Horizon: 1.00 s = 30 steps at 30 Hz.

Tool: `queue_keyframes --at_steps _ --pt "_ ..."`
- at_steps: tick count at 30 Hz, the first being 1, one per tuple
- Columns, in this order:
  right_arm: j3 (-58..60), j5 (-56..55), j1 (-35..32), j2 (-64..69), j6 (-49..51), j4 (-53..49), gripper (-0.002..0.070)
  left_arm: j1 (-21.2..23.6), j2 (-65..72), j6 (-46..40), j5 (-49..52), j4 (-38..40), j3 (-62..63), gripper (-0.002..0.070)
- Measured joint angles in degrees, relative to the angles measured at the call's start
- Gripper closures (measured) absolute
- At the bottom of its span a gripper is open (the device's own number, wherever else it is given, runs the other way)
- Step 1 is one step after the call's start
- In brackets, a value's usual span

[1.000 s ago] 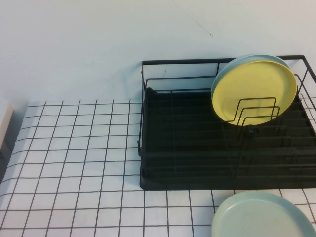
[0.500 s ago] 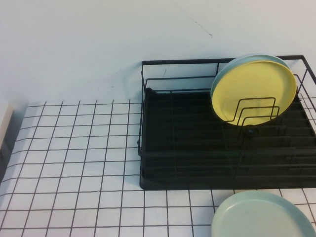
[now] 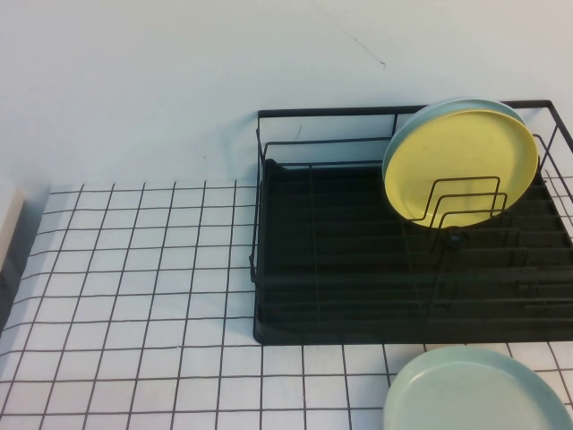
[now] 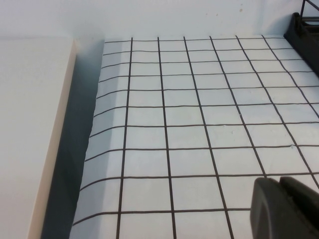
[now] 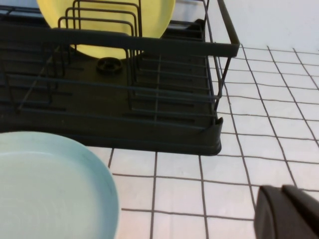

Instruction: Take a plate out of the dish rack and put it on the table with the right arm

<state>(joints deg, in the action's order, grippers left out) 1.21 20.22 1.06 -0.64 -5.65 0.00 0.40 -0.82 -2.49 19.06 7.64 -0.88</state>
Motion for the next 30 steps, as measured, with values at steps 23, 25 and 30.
queue_keyframes --at_steps 23,25,30 --pt "0.0 0.0 0.0 0.0 1.1 -0.4 0.0679 0.0 0.0 0.3 0.0 0.0 0.0 0.0678" --pt "0.0 0.0 0.0 0.0 1.1 -0.4 0.0679 0.0 0.0 0.3 0.0 0.0 0.0 0.0678" --pt "0.0 0.0 0.0 0.0 1.1 -0.4 0.0679 0.0 0.0 0.3 0.0 0.0 0.0 0.0678"
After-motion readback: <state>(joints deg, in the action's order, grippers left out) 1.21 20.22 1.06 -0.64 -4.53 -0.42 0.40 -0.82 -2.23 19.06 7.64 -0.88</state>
